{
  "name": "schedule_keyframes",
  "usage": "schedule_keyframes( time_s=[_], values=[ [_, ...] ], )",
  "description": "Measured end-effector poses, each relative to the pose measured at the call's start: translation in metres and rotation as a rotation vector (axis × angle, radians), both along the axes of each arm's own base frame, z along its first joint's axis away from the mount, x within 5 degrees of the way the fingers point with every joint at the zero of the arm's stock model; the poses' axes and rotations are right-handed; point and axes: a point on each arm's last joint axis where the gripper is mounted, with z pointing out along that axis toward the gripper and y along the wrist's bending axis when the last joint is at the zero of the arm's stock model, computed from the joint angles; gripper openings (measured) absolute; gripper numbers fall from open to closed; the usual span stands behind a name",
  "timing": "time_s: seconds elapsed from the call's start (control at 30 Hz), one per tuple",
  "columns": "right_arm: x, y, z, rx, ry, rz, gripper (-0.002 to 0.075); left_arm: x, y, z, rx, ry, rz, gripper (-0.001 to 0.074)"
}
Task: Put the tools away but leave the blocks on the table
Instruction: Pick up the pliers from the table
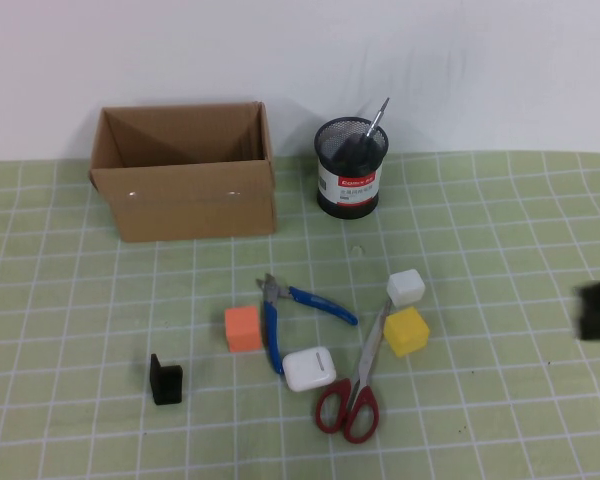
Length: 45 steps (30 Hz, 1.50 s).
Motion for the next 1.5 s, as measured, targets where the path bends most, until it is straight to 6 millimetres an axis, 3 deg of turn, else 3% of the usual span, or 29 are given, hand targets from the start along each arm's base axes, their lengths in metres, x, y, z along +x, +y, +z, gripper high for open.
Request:
schedule_keyframes(
  time_s=[0.37, 0.57, 0.67, 0.77, 1.2, 1.5],
  values=[
    [0.080, 0.136, -0.012, -0.228, -0.031, 0.495, 0.0001, 0.000, 0.000, 0.000, 0.000, 0.000, 0.000, -0.0003],
    [0.112, 0.185, -0.034, -0.312, -0.055, 0.722, 0.0162, 0.000, 0.000, 0.000, 0.000, 0.000, 0.000, -0.0003],
    [0.130, 0.199, -0.049, -0.337, -0.066, 0.793, 0.0246, 0.000, 0.000, 0.000, 0.000, 0.000, 0.000, -0.0004],
    [0.145, 0.209, -0.063, -0.366, -0.081, 0.861, 0.0281, 0.000, 0.000, 0.000, 0.000, 0.000, 0.000, -0.0003],
    [0.185, 0.237, -0.110, -0.415, -0.095, 0.982, 0.0294, 0.000, 0.000, 0.000, 0.000, 0.000, 0.000, -0.0003],
    [0.192, 0.241, -0.132, -0.423, -0.066, 0.990, 0.0294, 0.000, 0.000, 0.000, 0.000, 0.000, 0.000, -0.0004]
  ],
)
